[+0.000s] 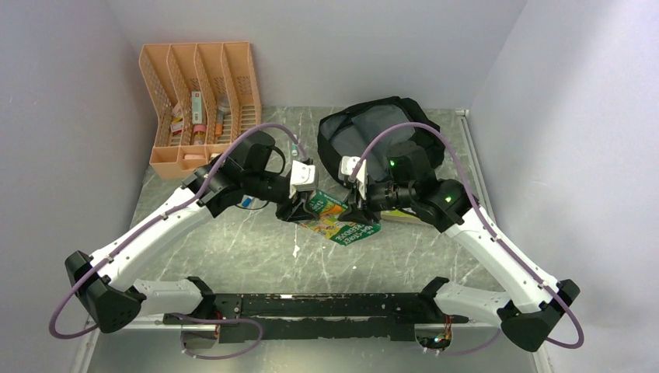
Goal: Pack the student bag
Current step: Pick up the book from the center of the board.
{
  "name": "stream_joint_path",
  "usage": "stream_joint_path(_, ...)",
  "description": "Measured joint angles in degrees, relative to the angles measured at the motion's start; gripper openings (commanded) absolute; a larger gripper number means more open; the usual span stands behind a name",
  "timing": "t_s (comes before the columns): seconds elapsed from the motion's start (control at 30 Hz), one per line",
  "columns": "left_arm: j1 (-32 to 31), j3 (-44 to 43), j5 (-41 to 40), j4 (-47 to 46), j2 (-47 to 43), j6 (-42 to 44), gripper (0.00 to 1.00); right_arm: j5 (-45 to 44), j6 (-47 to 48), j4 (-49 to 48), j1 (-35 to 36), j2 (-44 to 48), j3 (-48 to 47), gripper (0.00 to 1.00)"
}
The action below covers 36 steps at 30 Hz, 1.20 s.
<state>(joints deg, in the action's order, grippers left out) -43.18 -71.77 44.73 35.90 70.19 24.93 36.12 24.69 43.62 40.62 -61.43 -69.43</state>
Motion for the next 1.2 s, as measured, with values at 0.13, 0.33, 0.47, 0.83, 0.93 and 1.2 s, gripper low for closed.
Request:
stream_joint_path(0.13,-0.3,-0.2,0.0,0.1,0.4,0.3,0.34,-0.5,0.0,0.2,0.0,0.1,0.0,0.00)
stream_joint_path(0.33,-0.8,-0.2,-0.1,-0.3,0.5,0.4,0.16,-1.6,-0.1,0.5,0.3,0.9,0.0,0.04)
stream_joint_path(0.47,-1.1,-0.2,-0.1,-0.8,0.5,0.4,0.05,-2.2,-0.4,0.5,0.3,1.8,0.4,0.14)
stream_joint_path(0.83,-1.7,-0.5,-1.6,-1.2,1.5,-1.3,0.05,-3.7,-3.4,-2.8,0.3,6.0,4.4,0.53)
stream_joint_path(0.93,-1.7,-0.5,-2.1,-1.2,1.8,-1.7,0.05,-4.1,-5.1,-4.5,0.3,8.6,5.8,0.57)
stream_joint_path(1.2,-1.7,-0.4,-6.4,-1.6,3.3,-4.3,0.05,-6.9,-9.5,-9.8,0.3,13.9,9.6,0.59)
